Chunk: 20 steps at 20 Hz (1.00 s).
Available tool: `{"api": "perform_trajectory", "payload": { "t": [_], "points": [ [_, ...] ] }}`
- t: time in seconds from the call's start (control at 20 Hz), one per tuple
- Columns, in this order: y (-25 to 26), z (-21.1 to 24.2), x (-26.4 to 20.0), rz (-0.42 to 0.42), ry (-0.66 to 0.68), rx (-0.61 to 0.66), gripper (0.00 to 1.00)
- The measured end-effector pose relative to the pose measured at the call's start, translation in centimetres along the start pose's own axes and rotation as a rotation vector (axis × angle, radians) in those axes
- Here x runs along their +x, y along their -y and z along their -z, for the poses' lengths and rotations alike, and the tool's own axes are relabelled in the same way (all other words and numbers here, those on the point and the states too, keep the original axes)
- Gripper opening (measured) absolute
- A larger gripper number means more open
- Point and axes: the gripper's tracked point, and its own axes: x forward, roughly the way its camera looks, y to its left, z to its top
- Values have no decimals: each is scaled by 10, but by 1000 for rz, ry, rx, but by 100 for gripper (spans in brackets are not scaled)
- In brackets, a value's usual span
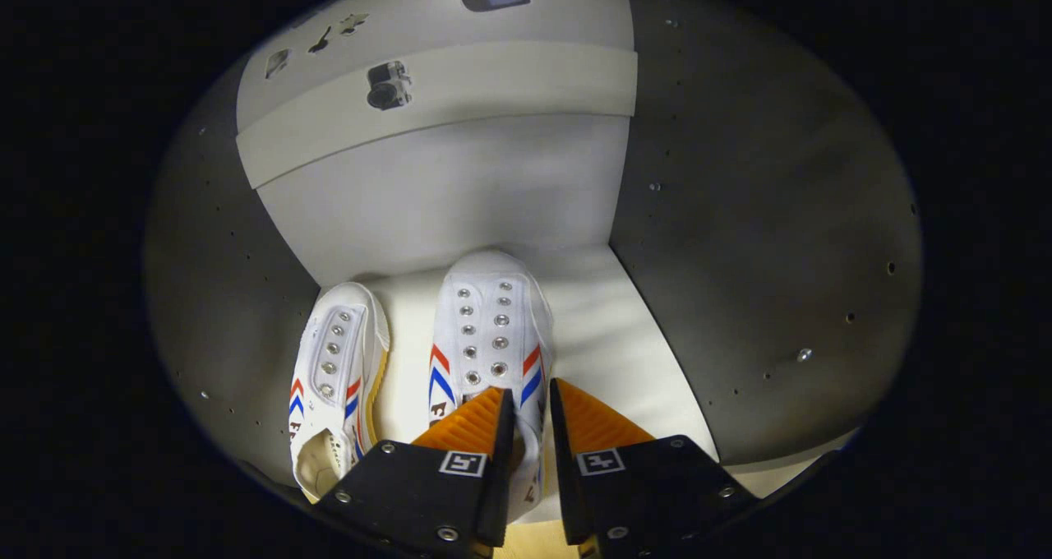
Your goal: Open the shoe cabinet door, grab the shoes and put them into the shoe cabinet, then close the shoe cabinet door.
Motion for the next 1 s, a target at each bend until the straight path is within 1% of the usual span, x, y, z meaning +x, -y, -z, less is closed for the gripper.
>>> {"api": "perform_trajectory", "payload": {
  "t": [0.1,0.2,0.25,0.5,0.7,0.75,1.0],
  "points": [
    [3,-4,-13,13,35,-34,36],
    [4,-11,-27,23,111,-54,44],
    [3,-10,-38,16,139,-67,49],
    [-11,-4,-104,-64,255,-117,58],
    [-22,10,-164,-137,350,-151,68],
    [-23,16,-177,-150,367,-147,72],
    [0,58,-235,-156,460,-191,82]
  ]
}}
